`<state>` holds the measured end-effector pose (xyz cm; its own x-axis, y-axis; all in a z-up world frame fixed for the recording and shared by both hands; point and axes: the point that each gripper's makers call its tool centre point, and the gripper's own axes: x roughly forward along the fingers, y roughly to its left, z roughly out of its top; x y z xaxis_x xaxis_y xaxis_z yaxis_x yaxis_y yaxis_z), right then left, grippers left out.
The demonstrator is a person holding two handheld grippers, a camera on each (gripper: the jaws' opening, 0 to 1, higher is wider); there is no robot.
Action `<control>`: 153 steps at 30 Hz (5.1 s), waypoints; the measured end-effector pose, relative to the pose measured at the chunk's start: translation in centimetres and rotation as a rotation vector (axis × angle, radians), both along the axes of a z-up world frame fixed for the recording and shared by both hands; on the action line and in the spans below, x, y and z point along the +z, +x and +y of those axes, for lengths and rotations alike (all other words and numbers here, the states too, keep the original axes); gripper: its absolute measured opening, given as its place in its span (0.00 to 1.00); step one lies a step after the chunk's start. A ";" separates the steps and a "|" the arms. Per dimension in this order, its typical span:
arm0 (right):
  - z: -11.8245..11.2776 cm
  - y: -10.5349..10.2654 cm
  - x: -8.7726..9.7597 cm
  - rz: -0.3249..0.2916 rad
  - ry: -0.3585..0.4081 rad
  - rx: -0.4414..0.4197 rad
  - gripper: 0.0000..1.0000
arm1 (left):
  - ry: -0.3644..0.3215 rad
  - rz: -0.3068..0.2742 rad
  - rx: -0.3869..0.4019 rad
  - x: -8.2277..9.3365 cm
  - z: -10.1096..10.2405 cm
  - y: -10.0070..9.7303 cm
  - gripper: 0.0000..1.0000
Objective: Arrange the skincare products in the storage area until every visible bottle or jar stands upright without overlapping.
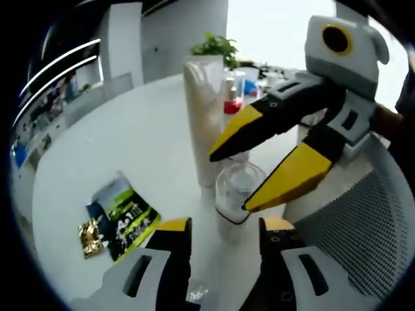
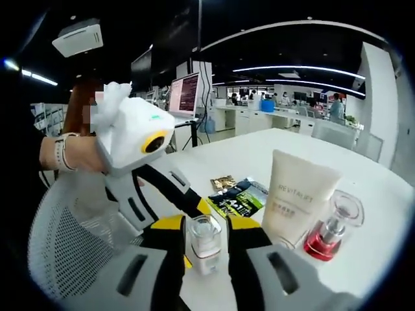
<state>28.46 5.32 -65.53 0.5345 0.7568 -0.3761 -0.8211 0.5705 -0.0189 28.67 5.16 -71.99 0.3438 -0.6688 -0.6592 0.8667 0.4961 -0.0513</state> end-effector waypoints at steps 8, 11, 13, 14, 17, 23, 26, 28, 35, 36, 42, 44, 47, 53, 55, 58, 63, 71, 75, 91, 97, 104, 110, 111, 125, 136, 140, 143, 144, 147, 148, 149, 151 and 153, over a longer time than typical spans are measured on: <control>-1.8 -1.9 -0.5 0.025 -0.031 0.000 0.23 | 0.027 0.012 -0.025 -0.5 0.2 -0.1 0.35; -1.7 -1.8 -0.8 0.037 -0.052 0.004 0.23 | 0.040 0.023 -0.051 -0.8 0.0 -0.3 0.33; -1.9 -1.7 -1.8 0.064 -0.095 0.006 0.21 | 0.051 0.027 -0.070 -1.0 -0.1 -0.5 0.31; -2.0 -1.8 -2.6 0.093 -0.127 0.015 0.20 | 0.058 0.029 -0.080 -1.1 -0.1 -0.6 0.29; -2.0 -2.0 -3.9 0.132 -0.165 0.028 0.19 | 0.067 0.037 -0.090 -1.3 -0.1 -0.7 0.26; -2.0 -1.4 -5.4 0.167 -0.219 0.022 0.18 | 0.077 0.042 -0.102 -1.5 0.0 -0.7 0.18; -1.7 -1.4 -5.9 0.218 -0.215 0.023 0.19 | 0.073 0.044 -0.103 -1.4 0.0 -0.7 0.17; -1.5 -1.2 -6.2 0.220 -0.223 0.026 0.20 | 0.073 0.045 -0.106 -1.4 0.0 -0.7 0.15; -1.3 -0.9 -6.8 0.223 -0.257 0.035 0.19 | 0.077 0.045 -0.128 -1.3 -0.3 -0.9 0.12; -1.4 -0.9 -6.9 0.222 -0.266 0.038 0.19 | 0.081 0.044 -0.129 -1.3 -0.2 -0.9 0.12; -1.7 -1.3 -7.0 0.222 -0.291 0.048 0.18 | 0.091 0.046 -0.143 -1.4 -0.4 -1.1 0.10; -2.1 -1.5 -7.1 0.225 -0.300 0.051 0.18 | 0.092 0.047 -0.154 -1.4 -0.7 -1.3 0.10; -2.6 -1.8 -7.3 0.234 -0.312 0.058 0.17 | 0.093 0.049 -0.167 -1.5 -1.2 -1.5 0.10; -3.9 -2.3 -7.6 0.253 -0.336 0.055 0.18 | 0.078 0.062 -0.193 -1.5 -2.5 -2.1 0.09; -4.4 -2.4 -7.6 0.261 -0.335 0.050 0.18 | 0.068 0.069 -0.197 -1.5 -2.8 -2.3 0.08; -5.1 -2.4 -7.7 0.269 -0.341 0.041 0.17 | 0.062 0.072 -0.207 -1.4 -3.5 -2.4 0.08; -6.0 -2.4 -7.9 0.274 -0.354 0.032 0.18 | 0.064 0.067 -0.228 -1.4 -4.5 -2.5 0.07; -7.7 -2.5 -8.3 0.290 -0.364 0.005 0.18 | 0.064 0.066 -0.256 -1.4 -6.2 -2.5 0.07; -8.4 -2.5 -8.5 0.295 -0.376 -0.005 0.18 | 0.056 0.066 -0.259 -1.4 -7.0 -2.5 0.07; -10.5 -1.8 -8.9 0.307 -0.358 -0.081 0.17 | 0.000 0.085 -0.223 -1.3 -8.9 -2.3 0.04; -10.6 -1.5 -9.1 0.312 -0.354 -0.097 0.17 | -0.005 0.085 -0.226 -1.3 -9.2 -2.4 0.09; -10.9 -1.1 -9.6 0.328 -0.344 -0.115 0.16 | -0.012 0.086 -0.228 -1.3 -9.4 -2.4 0.12; -10.9 -0.8 -9.8 0.334 -0.333 -0.127 0.16 | -0.013 0.092 -0.228 -1.3 -9.3 -2.5 0.13; -10.9 -0.8 -9.8 0.336 -0.334 -0.128 0.15 | -0.010 0.094 -0.227 -1.4 -9.2 -2.6 0.13; -11.1 -0.6 -10.2 0.352 -0.327 -0.142 0.16 | 0.087 0.052 -0.132 -2.4 -6.1 -0.5 0.13; -10.8 -0.5 -10.2 0.358 -0.317 -0.141 0.17 | 0.074 0.022 -0.101 -2.1 -6.3 0.5 0.12; -10.7 -0.3 -10.2 0.359 -0.315 -0.142 0.17 | 0.073 0.020 -0.100 -2.0 -6.3 0.7 0.12; -10.7 -0.2 -10.3 0.359 -0.316 -0.147 0.17 | 0.071 0.018 -0.101 -2.0 -6.3 0.7 0.12; -10.7 -0.1 -10.3 0.360 -0.313 -0.149 0.17 | 0.070 0.018 -0.100 -2.0 -6.3 0.7 0.12; -10.7 0.1 -10.3 0.360 -0.308 -0.155 0.16 | 0.069 0.017 -0.098 -1.9 -6.4 0.8 0.12; -10.8 0.2 -10.3 0.360 -0.310 -0.157 0.16 | 0.068 0.018 -0.097 -1.9 -6.4 0.8 0.11; -10.8 0.3 -10.3 0.357 -0.311 -0.159 0.16 | 0.068 0.018 -0.096 -1.9 -6.3 0.8 0.11; -10.9 0.6 -10.2 0.354 -0.312 -0.162 0.15 | 0.068 0.016 -0.094 -1.9 -6.3 0.9 0.11; -10.9 0.8 -10.2 0.351 -0.311 -0.165 0.15 | 0.068 0.015 -0.093 -1.8 -6.3 1.0 0.11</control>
<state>29.22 -5.59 -75.69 0.4384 0.4961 -0.7494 -0.7077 0.7045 0.0524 29.63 -1.12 -73.83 0.2726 -0.6508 -0.7086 0.9084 0.4167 -0.0332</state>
